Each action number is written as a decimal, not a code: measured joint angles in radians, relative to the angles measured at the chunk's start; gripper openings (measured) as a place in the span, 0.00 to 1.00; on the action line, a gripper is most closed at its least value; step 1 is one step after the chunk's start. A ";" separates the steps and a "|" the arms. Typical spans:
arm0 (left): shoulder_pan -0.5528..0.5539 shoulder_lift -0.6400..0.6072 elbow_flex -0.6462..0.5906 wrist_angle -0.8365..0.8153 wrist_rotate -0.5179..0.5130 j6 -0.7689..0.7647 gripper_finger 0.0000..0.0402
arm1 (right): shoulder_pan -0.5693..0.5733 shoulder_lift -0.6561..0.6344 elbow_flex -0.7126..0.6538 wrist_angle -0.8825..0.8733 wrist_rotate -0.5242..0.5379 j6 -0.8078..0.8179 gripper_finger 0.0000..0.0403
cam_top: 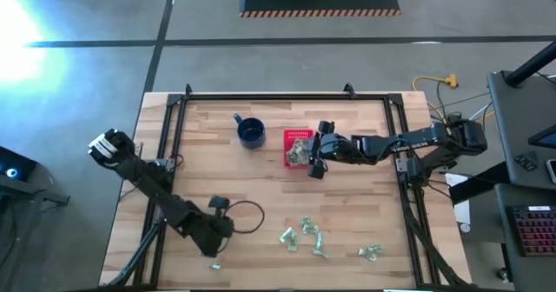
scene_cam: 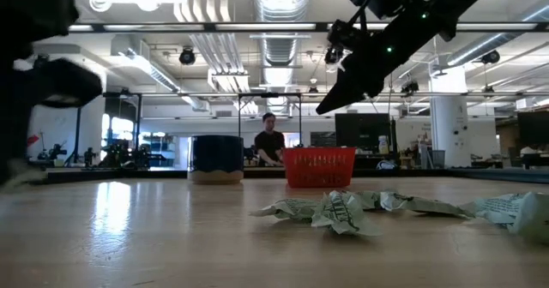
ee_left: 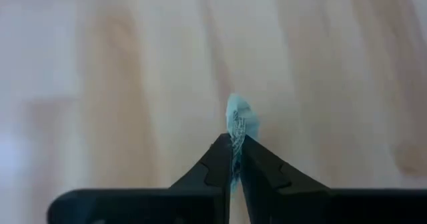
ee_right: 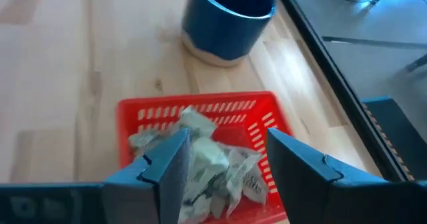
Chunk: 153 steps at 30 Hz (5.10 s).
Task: Pick and place items into bin
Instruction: Put the green stevia packet into the red bin
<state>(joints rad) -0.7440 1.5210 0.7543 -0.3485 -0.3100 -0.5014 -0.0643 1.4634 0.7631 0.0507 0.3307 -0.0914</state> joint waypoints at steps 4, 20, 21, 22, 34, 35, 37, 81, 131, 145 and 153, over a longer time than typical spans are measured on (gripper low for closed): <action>0.060 -0.039 0.000 0.006 -0.159 0.118 0.02 | 0.041 -0.056 0.000 -0.069 -0.082 -0.017 0.46; 0.552 -0.084 0.000 0.587 -0.159 0.883 0.03 | 0.362 -0.272 0.000 -0.337 -0.280 0.236 0.46; 0.583 -0.084 0.001 0.617 -0.125 0.904 0.03 | 0.384 -0.271 0.000 -0.344 -0.280 0.262 0.46; 0.615 -0.084 0.001 0.641 -0.087 0.919 0.03 | 0.403 -0.268 0.000 -0.343 -0.279 0.286 0.46; 0.853 0.011 0.057 0.765 0.139 0.928 0.03 | 0.593 -0.219 -0.024 -0.410 -0.158 0.595 0.46; 0.855 0.037 0.074 0.759 0.142 0.928 0.03 | 0.604 -0.216 -0.029 -0.415 -0.147 0.622 0.46; 0.856 0.095 0.118 0.759 0.145 0.931 0.03 | 0.621 -0.203 -0.034 -0.415 -0.143 0.663 0.46; 0.855 0.185 0.415 0.224 0.122 0.795 0.52 | 1.058 0.200 0.073 -0.530 -0.176 1.263 0.46; 0.268 -0.328 -0.048 -0.188 0.091 0.087 0.52 | 0.172 0.002 0.161 -0.308 0.249 0.089 0.03; 0.179 -0.286 -0.052 -0.154 0.108 -0.065 0.52 | -0.123 0.029 0.159 -0.257 -0.132 0.014 0.03; 0.149 -0.285 -0.052 -0.157 0.113 -0.148 0.52 | -0.149 0.032 0.159 -0.242 -0.185 -0.026 0.18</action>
<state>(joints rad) -0.5947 1.2358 0.7021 -0.5051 -0.1970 -0.6491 -0.2134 1.4956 0.9222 -0.1909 0.1459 -0.1173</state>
